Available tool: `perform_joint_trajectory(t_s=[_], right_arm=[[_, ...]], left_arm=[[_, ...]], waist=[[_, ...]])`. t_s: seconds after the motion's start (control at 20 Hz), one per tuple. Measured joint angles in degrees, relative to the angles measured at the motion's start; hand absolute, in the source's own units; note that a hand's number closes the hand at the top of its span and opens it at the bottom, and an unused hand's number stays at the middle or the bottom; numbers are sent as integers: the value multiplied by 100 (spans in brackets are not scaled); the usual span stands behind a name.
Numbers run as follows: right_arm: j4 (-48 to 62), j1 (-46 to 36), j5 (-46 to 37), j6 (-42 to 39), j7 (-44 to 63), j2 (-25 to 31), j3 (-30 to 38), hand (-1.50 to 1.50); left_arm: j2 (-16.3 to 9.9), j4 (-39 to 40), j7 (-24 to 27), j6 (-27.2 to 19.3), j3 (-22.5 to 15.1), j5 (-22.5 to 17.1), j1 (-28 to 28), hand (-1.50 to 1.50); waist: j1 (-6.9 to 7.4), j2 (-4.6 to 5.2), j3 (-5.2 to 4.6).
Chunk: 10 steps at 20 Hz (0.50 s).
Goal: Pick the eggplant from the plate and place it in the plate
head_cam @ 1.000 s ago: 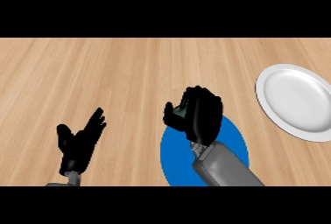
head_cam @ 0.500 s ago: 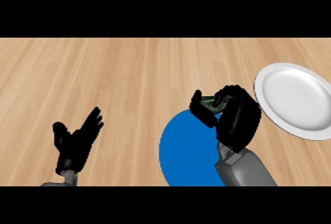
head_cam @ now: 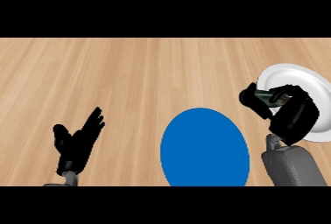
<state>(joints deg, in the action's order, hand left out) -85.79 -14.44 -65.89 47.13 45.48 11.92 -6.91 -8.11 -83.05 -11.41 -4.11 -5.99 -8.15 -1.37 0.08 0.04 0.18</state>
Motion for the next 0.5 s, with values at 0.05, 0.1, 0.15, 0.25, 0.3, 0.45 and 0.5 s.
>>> perform_joint_trajectory(t_s=[0.05,0.1,0.15,0.25,0.3,0.45,0.5], right_arm=[[164,-54,228,105,-157,155,171,150],[354,-130,462,208,-324,309,333,150],[558,-185,703,333,-517,440,473,150],[875,-193,1274,562,-975,728,680,150],[1082,-275,1603,626,-1207,881,787,150],[1799,-572,2491,776,-1975,1237,1092,150],[1988,-610,2790,810,-2291,1316,1176,150]], left_arm=[[5,-2,-44,-9,8,0,29,0],[24,31,21,-4,9,12,29,0],[48,61,3,-18,-8,36,76,0],[6,116,27,44,44,18,99,0],[26,97,4,46,36,13,102,0],[83,77,28,5,-5,82,98,0],[105,51,-44,-17,-23,97,115,0]], waist=[[8,3,0],[18,6,1],[25,8,4],[30,8,6],[41,10,7],[71,16,8],[71,16,6]])
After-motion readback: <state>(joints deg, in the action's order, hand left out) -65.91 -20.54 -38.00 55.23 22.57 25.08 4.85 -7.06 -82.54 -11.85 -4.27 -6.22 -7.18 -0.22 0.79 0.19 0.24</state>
